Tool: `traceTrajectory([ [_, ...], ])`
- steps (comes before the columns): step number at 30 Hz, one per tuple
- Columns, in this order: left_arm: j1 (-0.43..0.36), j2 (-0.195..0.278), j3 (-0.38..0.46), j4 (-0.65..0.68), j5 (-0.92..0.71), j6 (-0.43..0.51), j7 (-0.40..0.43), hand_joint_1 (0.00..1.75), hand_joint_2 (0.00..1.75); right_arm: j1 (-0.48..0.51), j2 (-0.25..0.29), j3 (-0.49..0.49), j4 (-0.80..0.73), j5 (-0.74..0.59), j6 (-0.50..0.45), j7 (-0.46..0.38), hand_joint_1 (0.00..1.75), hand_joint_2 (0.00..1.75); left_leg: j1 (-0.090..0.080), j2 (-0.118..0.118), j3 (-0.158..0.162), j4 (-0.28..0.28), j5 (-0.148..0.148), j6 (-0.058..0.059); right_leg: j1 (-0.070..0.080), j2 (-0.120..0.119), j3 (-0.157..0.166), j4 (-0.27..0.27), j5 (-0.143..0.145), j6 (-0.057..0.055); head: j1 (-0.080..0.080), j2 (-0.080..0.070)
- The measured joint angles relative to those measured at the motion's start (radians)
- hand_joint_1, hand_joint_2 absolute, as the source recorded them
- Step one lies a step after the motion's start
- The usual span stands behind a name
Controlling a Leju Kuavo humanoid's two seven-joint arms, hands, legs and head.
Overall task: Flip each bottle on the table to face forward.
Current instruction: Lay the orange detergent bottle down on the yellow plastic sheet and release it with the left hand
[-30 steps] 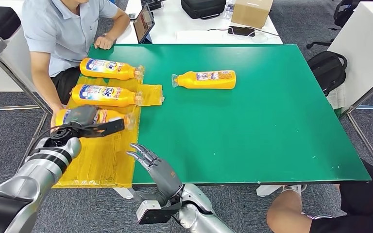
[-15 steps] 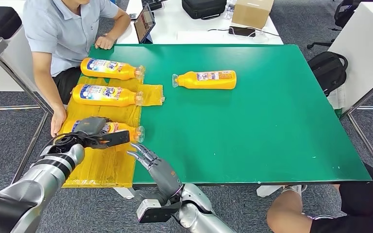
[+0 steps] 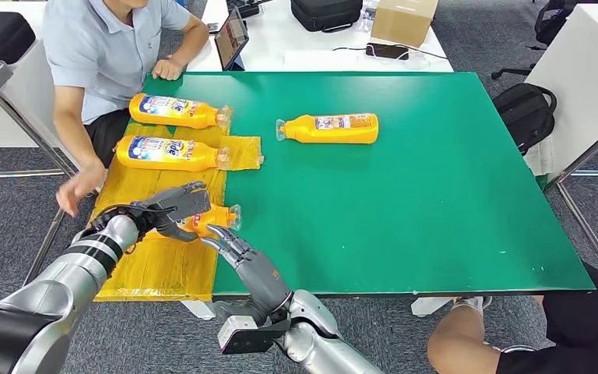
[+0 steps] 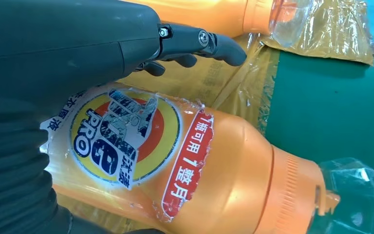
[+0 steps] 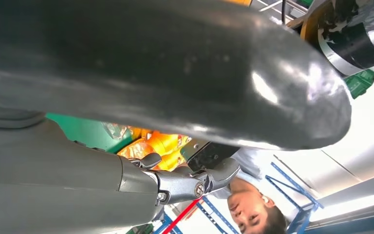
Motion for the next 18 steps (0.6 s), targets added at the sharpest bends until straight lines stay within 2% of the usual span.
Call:
traceTrajectory([
  [5, 0.0, -0.001, 0.015, -0.002, 0.028, -0.023, -0.014, 0.0, 1.75, -0.001, 0.0, 0.006, 0.0, -0.009, -0.001, 0.0, 0.0, 0.0, 0.0, 0.0, 0.0, 0.0, 0.0, 0.0, 0.0, 0.0, 0.0, 0.0, 0.0, 0.0, 0.0, 0.0],
  [9, 0.016, 0.001, 0.038, -0.031, 0.147, -0.092, -0.077, 0.0, 1.75, -0.009, -0.002, 0.026, 0.0, -0.051, -0.01, 0.0, 0.0, 0.0, 0.0, 0.0, 0.0, 0.0, 0.0, 0.0, 0.0, 0.0, 0.0, 0.0, 0.0, 0.0, 0.0, 0.0],
  [11, 0.042, 0.003, 0.043, -0.071, 0.208, -0.098, -0.107, 0.0, 1.75, -0.013, -0.004, 0.038, -0.003, -0.074, -0.014, 0.0, 0.0, 0.0, 0.0, 0.0, 0.0, 0.0, 0.0, 0.0, 0.0, 0.0, 0.0, 0.0, 0.0, 0.0, 0.0, 0.0],
  [14, 0.108, 0.007, 0.045, -0.188, 0.322, -0.066, -0.136, 0.0, 1.75, -0.014, -0.01, 0.054, -0.017, -0.095, -0.019, 0.0, 0.0, 0.0, 0.0, 0.0, -0.001, 0.0, 0.0, 0.0, 0.0, 0.0, 0.0, 0.0, 0.0, 0.0, 0.0, 0.0],
  [17, 0.206, -0.006, 0.066, -0.372, 0.426, 0.062, -0.151, 0.0, 1.75, -0.013, -0.015, 0.064, -0.032, -0.09, -0.031, 0.0, 0.0, 0.0, -0.001, 0.0, -0.001, 0.0, 0.0, 0.0, 0.0, 0.0, -0.002, 0.0, 0.0, 0.0, 0.0, 0.0],
  [18, 0.242, -0.018, 0.076, -0.442, 0.454, 0.119, -0.154, 0.0, 1.75, -0.012, -0.018, 0.065, -0.037, -0.085, -0.038, 0.0, 0.0, 0.44, -0.001, 0.0, -0.001, 0.0, 0.0, 0.0, 0.0, 0.0, -0.002, 0.0, 0.0, 0.0, 0.0, 0.0],
])
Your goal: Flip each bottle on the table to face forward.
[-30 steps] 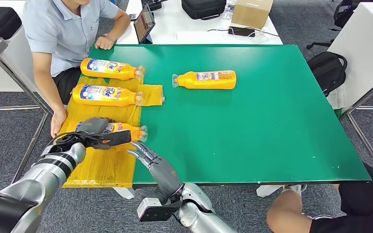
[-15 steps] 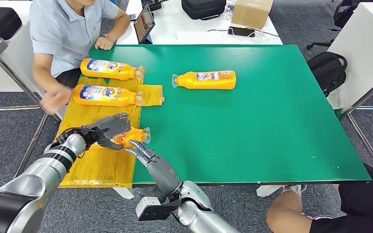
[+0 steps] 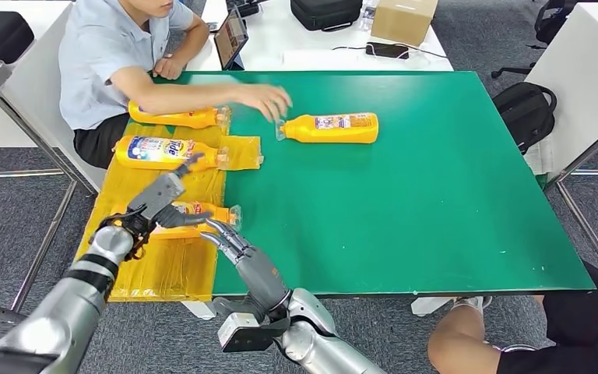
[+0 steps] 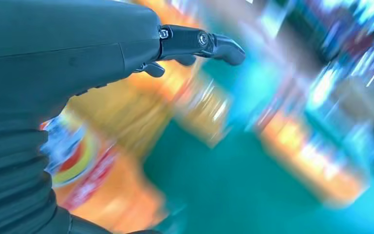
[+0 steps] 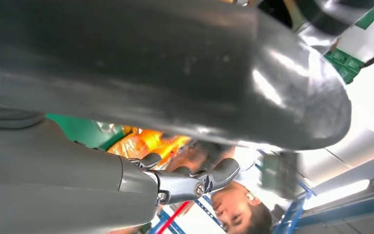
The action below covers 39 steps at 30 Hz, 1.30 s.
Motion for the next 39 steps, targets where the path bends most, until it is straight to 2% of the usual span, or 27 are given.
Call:
traceTrajectory([
  [3, 0.106, -0.057, 0.029, -0.213, 0.131, 0.116, 0.012, 0.0, 1.75, 0.009, -0.009, 0.001, -0.023, 0.016, -0.032, 0.0, 0.0, 1.75, -0.001, 0.0, -0.001, 0.0, 0.0, 0.0, -0.001, 0.0, -0.001, 0.0, 0.0, 0.0, 0.0, 0.0],
  [7, 0.217, -0.134, 0.051, -0.42, 0.304, 0.164, 0.017, 0.0, 1.75, 0.034, -0.024, 0.001, -0.073, 0.025, -0.067, 0.0, 0.0, 1.75, -0.001, 0.0, -0.002, 0.0, -0.001, 0.0, -0.001, 0.0, -0.001, -0.001, 0.0, 0.0, 0.0, 0.0],
  [10, 0.277, -0.163, 0.06, -0.509, 0.389, 0.164, 0.001, 0.0, 1.75, 0.056, -0.036, -0.003, -0.105, 0.081, -0.099, 0.003, 0.0, 1.75, -0.001, 0.0, -0.002, 0.0, -0.001, 0.0, -0.001, 0.0, -0.002, -0.001, 0.0, 0.0, 0.0, 0.0],
  [13, 0.356, -0.181, 0.078, -0.603, 0.45, 0.162, -0.022, 0.0, 1.75, 0.102, -0.062, -0.04, -0.148, 0.281, -0.165, 0.069, 0.0, 1.75, 0.0, 0.0, -0.002, 0.0, -0.001, 0.0, 0.0, 0.0, -0.002, -0.001, 0.0, 0.0, 0.0, 0.0],
  [17, 0.476, -0.21, 0.113, -0.74, 0.459, 0.198, -0.043, 0.0, 1.75, 0.196, -0.127, -0.164, -0.261, 0.579, -0.202, 0.247, 0.0, 1.75, -0.001, 0.0, -0.002, 0.0, -0.002, 0.001, -0.001, -0.001, -0.002, -0.001, -0.001, 0.0, 0.0, 0.0],
  [21, 0.571, -0.234, 0.144, -0.838, 0.44, 0.233, -0.054, 0.0, 1.75, 0.281, -0.187, -0.333, -0.373, 0.696, -0.182, 0.312, 0.0, 1.75, -0.003, -0.001, -0.003, 0.0, -0.003, 0.002, -0.002, -0.001, -0.002, -0.002, -0.001, 0.0, 0.0, 0.0],
  [24, 0.597, -0.245, 0.156, -0.873, 0.437, 0.237, -0.055, 0.0, 1.75, 0.31, -0.207, -0.401, -0.42, 0.71, -0.176, 0.317, 0.0, 1.75, -0.003, 0.0, -0.003, 0.0, -0.003, 0.002, -0.002, -0.001, -0.002, -0.002, -0.001, 0.0, 0.0, 0.0],
  [29, 0.61, -0.256, 0.163, -0.897, 0.436, 0.238, -0.055, 0.0, 1.75, 0.33, -0.218, -0.446, -0.455, 0.722, -0.172, 0.322, 0.0, 1.75, -0.002, 0.0, -0.002, 0.0, -0.002, 0.002, -0.002, 0.0, -0.002, -0.002, 0.0, 0.0, 0.0, 0.0],
  [34, 0.62, -0.263, 0.169, -0.907, 0.433, 0.241, -0.053, 0.0, 1.75, 0.335, -0.235, -0.502, -0.47, 0.776, -0.176, 0.375, 0.0, 1.75, -0.002, 0.0, -0.002, 0.0, -0.002, 0.002, -0.002, -0.001, -0.001, -0.001, 0.0, 0.0, 0.0, 0.0],
  [39, 0.628, -0.264, 0.174, -0.911, 0.417, 0.232, -0.034, 0.0, 1.75, 0.314, -0.249, -0.58, -0.458, 0.814, -0.121, 0.434, 0.0, 1.75, -0.003, 0.0, -0.003, 0.0, -0.002, 0.003, -0.002, -0.001, -0.001, -0.002, 0.0, 0.0, 0.0, 0.0],
])
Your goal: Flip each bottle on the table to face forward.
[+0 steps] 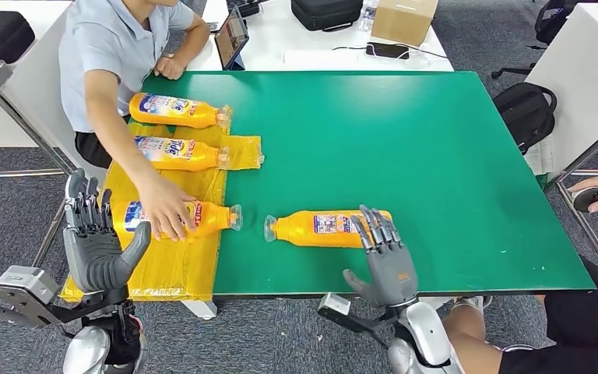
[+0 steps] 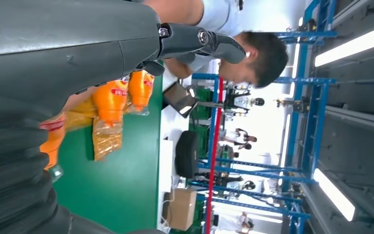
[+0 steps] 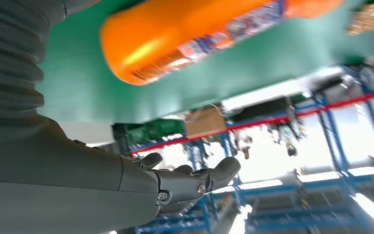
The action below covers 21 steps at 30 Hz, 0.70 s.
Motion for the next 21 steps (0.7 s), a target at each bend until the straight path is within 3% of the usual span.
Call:
traceTrajectory([
  [4, -0.01, -0.003, -0.001, 0.005, 0.003, -0.02, 0.029, 0.0, 1.75, -0.069, 0.004, -0.039, 0.097, -0.03, 0.041, 0.027, 0.0, 1.75, 0.0, 0.0, 0.0, 0.0, 0.001, 0.0, 0.0, 0.0, 0.0, 0.0, 0.0, 0.0, 0.0, 0.0],
  [13, -0.063, -0.016, -0.029, 0.068, 0.019, -0.053, 0.06, 0.0, 1.75, -0.297, 0.028, -0.088, 0.44, -0.035, 0.01, 0.033, 0.0, 1.75, 0.0, 0.0, 0.001, 0.0, 0.003, 0.001, 0.0, 0.0, 0.0, 0.0, 0.002, 0.001, 0.0, 0.0],
  [21, -0.077, -0.016, -0.041, 0.094, 0.019, -0.056, 0.061, 0.0, 1.75, -0.366, 0.042, -0.09, 0.556, -0.032, 0.011, 0.035, 0.0, 1.75, 0.0, 0.0, 0.0, 0.0, 0.002, 0.0, 0.0, 0.0, 0.0, 0.0, 0.001, 0.001, 0.0, 0.0],
])
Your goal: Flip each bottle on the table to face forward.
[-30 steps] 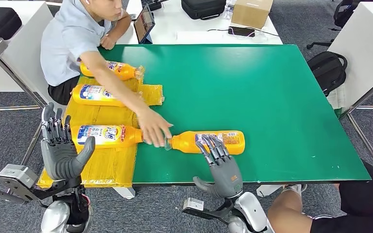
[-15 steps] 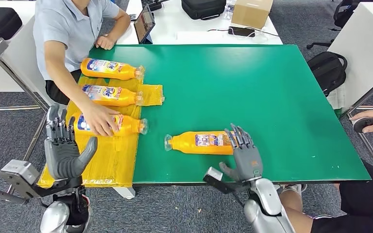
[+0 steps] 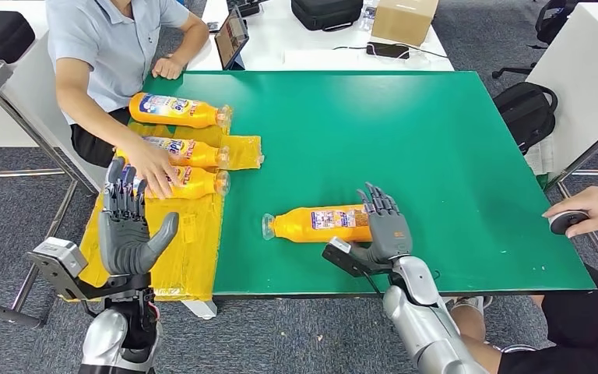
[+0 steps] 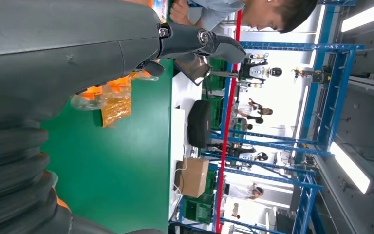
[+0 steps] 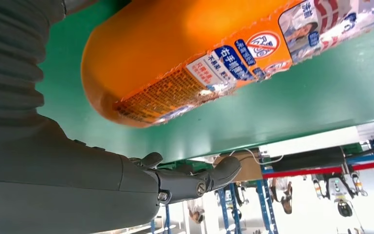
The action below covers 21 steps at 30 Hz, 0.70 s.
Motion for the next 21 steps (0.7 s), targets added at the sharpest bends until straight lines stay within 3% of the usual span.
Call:
traceTrajectory([
  [8, -0.008, 0.0, 0.0, 0.013, 0.0, -0.001, 0.001, 0.0, 1.75, -0.017, 0.007, 0.0, 0.04, -0.008, 0.012, -0.005, 0.0, 1.75, 0.0, 0.0, 0.0, 0.0, 0.0, 0.0, 0.0, 0.0, 0.0, 0.0, 0.0, 0.0, 0.0, 0.0],
  [13, -0.042, 0.0, -0.001, 0.051, 0.019, -0.007, 0.011, 0.0, 1.75, -0.092, 0.031, 0.003, 0.124, 0.015, 0.067, 0.009, 0.0, 1.75, 0.0, 0.0, 0.0, 0.0, 0.0, 0.0, 0.0, 0.0, 0.0, 0.0, 0.0, 0.0, 0.0, 0.0],
  [21, -0.055, 0.0, 0.0, 0.08, 0.03, -0.026, 0.032, 0.0, 1.75, -0.176, 0.065, 0.053, 0.231, 0.117, 0.151, 0.145, 0.0, 1.75, 0.0, 0.0, 0.0, 0.0, 0.0, 0.0, 0.0, 0.0, 0.0, 0.001, 0.0, 0.0, 0.0, 0.0],
])
